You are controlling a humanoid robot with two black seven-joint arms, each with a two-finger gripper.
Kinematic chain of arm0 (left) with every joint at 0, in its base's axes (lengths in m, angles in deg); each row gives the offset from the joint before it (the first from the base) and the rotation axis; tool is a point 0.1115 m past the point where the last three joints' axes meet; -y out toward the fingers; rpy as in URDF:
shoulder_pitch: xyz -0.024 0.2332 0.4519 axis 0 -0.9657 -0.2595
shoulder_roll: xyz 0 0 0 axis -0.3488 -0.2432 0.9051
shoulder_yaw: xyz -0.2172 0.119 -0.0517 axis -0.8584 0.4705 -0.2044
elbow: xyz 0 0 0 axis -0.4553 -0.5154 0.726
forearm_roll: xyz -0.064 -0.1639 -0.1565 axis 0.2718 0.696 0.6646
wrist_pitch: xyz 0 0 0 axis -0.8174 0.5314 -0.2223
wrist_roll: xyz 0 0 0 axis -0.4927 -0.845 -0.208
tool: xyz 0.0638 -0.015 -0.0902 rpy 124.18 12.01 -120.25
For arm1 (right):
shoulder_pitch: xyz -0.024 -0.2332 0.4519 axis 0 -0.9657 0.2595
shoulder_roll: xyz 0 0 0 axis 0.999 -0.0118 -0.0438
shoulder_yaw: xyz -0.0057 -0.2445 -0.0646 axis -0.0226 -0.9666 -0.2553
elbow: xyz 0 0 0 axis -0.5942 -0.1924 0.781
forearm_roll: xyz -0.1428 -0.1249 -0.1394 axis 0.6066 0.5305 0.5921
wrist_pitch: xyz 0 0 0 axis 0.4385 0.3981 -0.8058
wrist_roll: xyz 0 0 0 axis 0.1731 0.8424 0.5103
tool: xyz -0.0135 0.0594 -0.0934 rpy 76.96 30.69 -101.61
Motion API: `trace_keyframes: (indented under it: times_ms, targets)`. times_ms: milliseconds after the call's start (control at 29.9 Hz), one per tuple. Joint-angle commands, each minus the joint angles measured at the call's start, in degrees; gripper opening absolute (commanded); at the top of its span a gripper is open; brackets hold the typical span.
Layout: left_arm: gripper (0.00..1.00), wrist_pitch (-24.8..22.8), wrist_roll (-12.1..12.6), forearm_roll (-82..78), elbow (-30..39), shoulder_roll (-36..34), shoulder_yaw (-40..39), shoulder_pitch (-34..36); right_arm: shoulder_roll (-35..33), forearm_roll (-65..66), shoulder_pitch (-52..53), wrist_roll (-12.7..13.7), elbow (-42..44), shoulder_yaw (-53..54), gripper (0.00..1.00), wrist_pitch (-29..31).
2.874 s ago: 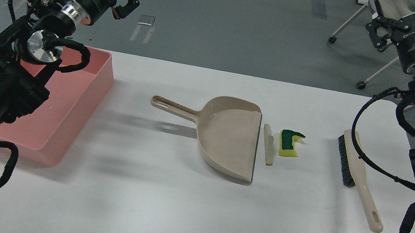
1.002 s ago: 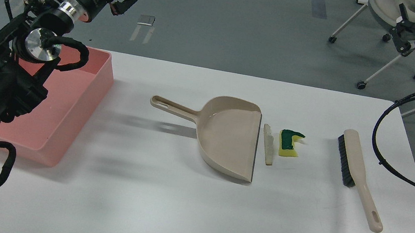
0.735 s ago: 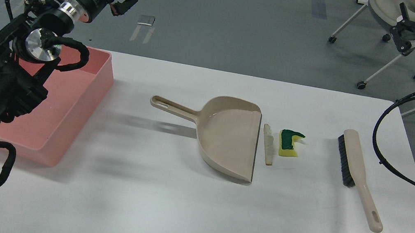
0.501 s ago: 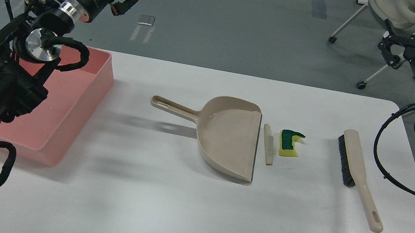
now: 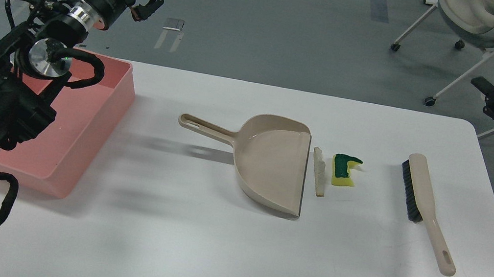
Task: Sweep and dump garbage into bin
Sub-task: 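Move the right gripper down to the wooden brush handle and grasp it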
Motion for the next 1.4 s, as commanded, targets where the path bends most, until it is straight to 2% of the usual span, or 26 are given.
trace_keyframes:
  times_ms: [0,67,200,234,267,334,401,468,601,969,1069,1203,1370]
  targets:
    - [0.99,0.1,0.0,-0.1,0.6,0.0,0.1,-0.3,-2.4,2.0,-0.3,0.0,-0.3,0.0,1.0,0.0]
    - [0.99,0.1,-0.1,-0.1,0.6,0.0,0.0,-0.3,-2.6,3.9,-0.5,0.1,0.0,-0.3,1.0,0.0]
    - [0.99,0.1,-0.1,-0.1,0.6,0.0,-0.2,-0.3,-2.5,7.8,0.0,4.3,-2.4,-5.8,1.0,0.0]
    - [0.99,0.1,-0.1,-0.1,0.7,0.0,-0.2,-0.3,-2.5,8.2,0.3,7.4,-3.2,-7.9,1.0,0.0]
    - [0.99,0.1,-0.1,-0.1,0.7,0.0,-0.2,-0.3,-2.6,8.2,0.3,8.9,-3.6,-8.6,1.0,0.0]
    - [0.99,0.1,-0.1,0.0,0.7,-0.1,-0.3,-0.3,-2.9,8.4,-0.4,13.7,-6.9,-9.4,0.99,0.0]
    - [0.99,0.2,-0.1,0.1,0.7,0.0,-0.3,-0.3,-3.1,8.9,-0.7,15.5,-9.0,-9.5,0.99,0.0]
    - [0.99,0.4,-0.1,0.2,0.7,0.1,-0.4,-0.3,-3.2,10.5,-1.3,16.0,-10.6,-9.4,0.99,0.0]
    - [0.99,0.8,-0.2,0.2,0.7,0.7,-0.4,-0.3,-3.6,23.2,-3.8,16.1,-16.0,-9.5,0.99,0.0]
    - [0.99,0.8,-0.2,0.9,0.7,0.1,-0.7,-0.3,-11.2,43.3,-9.5,16.0,-30.7,-9.4,0.98,0.0]
    - [0.99,0.8,-0.2,0.9,1.2,0.1,-1.3,-0.4,-12.8,44.4,-11.0,16.0,-31.6,-9.4,0.99,0.0]
    - [0.99,0.7,-0.2,0.9,1.4,0.0,-1.3,-0.4,-13.2,52.3,-16.4,15.4,-31.6,-9.4,1.0,0.0]
    - [0.99,0.4,-0.2,0.9,1.4,0.3,-1.4,-1.4,-12.7,52.4,-17.8,15.4,-31.5,-9.4,1.0,0.0]
